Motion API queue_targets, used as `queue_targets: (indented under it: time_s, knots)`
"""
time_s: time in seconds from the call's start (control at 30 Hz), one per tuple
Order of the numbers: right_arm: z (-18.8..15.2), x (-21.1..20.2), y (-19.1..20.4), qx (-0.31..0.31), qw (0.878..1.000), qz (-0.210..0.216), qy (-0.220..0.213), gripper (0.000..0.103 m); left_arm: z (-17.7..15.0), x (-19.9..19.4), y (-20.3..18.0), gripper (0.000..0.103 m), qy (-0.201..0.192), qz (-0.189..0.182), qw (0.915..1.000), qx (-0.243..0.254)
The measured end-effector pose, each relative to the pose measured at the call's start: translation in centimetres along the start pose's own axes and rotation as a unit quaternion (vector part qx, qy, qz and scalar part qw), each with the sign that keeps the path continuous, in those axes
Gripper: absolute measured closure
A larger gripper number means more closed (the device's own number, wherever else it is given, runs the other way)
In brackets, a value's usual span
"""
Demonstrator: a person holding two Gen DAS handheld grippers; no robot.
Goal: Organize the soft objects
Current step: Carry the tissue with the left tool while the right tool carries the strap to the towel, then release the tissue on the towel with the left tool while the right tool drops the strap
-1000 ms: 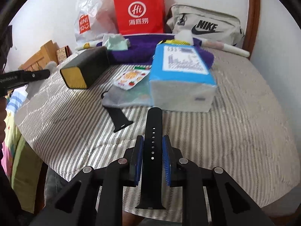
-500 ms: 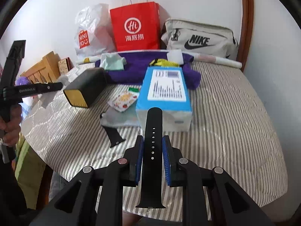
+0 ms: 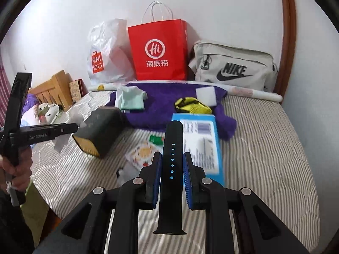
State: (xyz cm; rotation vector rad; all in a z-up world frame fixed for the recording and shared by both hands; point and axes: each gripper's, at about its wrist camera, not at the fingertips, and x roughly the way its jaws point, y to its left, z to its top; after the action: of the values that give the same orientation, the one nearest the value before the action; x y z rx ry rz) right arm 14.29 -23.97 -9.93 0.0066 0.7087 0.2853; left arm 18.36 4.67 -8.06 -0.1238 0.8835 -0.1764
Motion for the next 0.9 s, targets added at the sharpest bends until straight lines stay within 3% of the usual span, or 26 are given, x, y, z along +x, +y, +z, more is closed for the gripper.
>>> queue_targets:
  time_s: [0.6,0.9]
  knots:
    - [7.5,6.0,-1.8,-0.01,1.0,-0.012,-0.006,0.083,5.6,2.1,1.2,0.087,-0.007,0.024,0.9997,-0.007]
    - [10.6,9.0,-2.2,-0.023,0.999,-0.024,-0.006,0.083,7.9,4.4,0.9,0.087,0.005,0.015,0.9999,-0.002]
